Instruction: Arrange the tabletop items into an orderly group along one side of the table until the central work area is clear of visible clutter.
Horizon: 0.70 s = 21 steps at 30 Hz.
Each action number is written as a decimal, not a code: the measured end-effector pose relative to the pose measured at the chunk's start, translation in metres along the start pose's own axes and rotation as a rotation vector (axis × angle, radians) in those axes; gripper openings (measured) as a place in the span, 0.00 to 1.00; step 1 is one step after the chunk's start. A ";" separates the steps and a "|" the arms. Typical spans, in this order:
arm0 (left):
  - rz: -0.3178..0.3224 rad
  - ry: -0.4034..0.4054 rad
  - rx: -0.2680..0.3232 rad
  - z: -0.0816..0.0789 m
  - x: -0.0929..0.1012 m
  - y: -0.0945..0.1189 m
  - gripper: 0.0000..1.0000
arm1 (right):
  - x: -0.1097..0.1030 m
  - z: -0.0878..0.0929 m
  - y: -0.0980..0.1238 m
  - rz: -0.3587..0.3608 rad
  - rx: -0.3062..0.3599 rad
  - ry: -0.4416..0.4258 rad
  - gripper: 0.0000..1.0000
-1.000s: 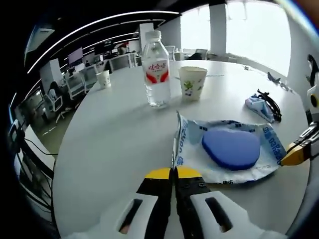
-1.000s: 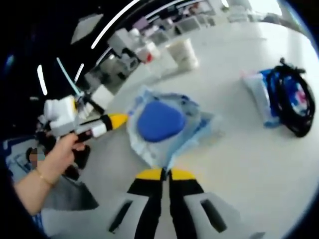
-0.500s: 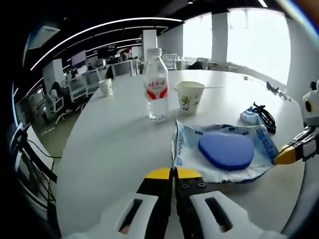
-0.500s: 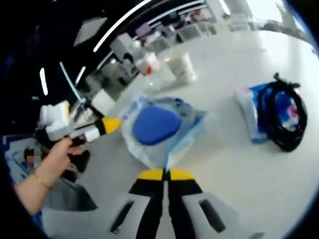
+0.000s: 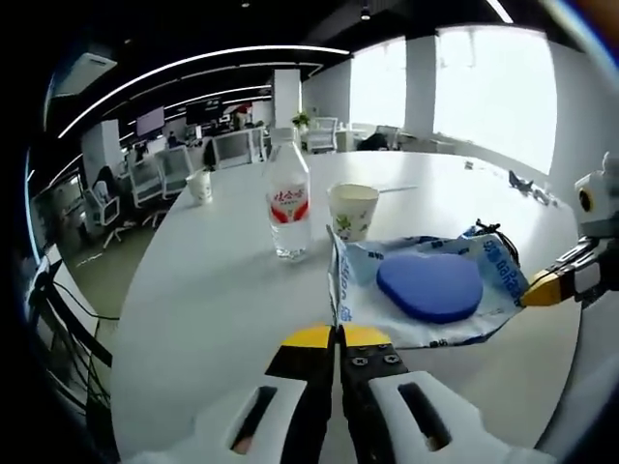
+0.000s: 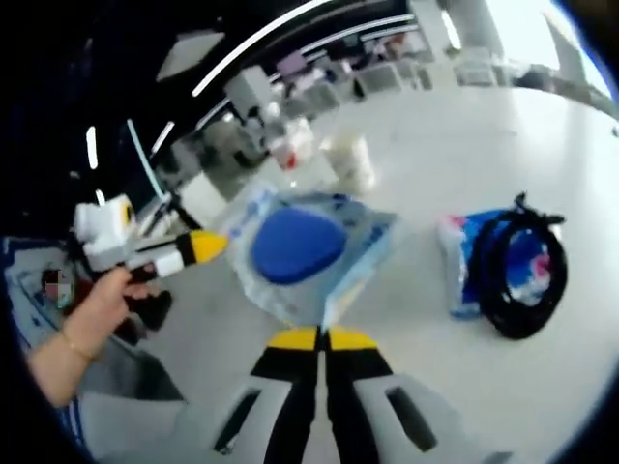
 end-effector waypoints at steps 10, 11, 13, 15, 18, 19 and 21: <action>0.035 0.001 0.012 -0.008 0.016 0.002 0.00 | 0.015 -0.009 0.016 -0.001 -0.013 -0.008 0.00; 0.038 0.004 0.015 -0.009 0.018 0.002 0.00 | 0.017 -0.010 0.017 -0.004 -0.015 -0.012 0.00; 0.045 0.006 0.018 -0.010 0.021 0.003 0.00 | 0.020 -0.012 0.021 -0.004 -0.016 -0.009 0.00; 0.052 0.005 0.019 -0.012 0.024 0.003 0.00 | 0.022 -0.013 0.023 -0.007 -0.020 -0.008 0.00; 0.062 0.006 0.024 -0.014 0.029 0.004 0.00 | 0.027 -0.015 0.029 -0.012 -0.026 -0.009 0.00; 0.066 0.005 0.025 -0.015 0.032 0.004 0.00 | 0.028 -0.016 0.030 -0.011 -0.025 -0.010 0.00; 0.073 0.004 0.028 -0.017 0.036 0.004 0.00 | 0.032 -0.018 0.033 -0.010 -0.028 -0.010 0.00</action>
Point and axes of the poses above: the point that each gripper's makers call its tool centre point, and the gripper's own axes: y roughly backward along the fingers, x roughly to its right, z roughly out of its underside, the point moved 8 cm from there along y, roughly backward along the fingers, and after that the axes turned 15 degrees about y, right-handed, at the moved point
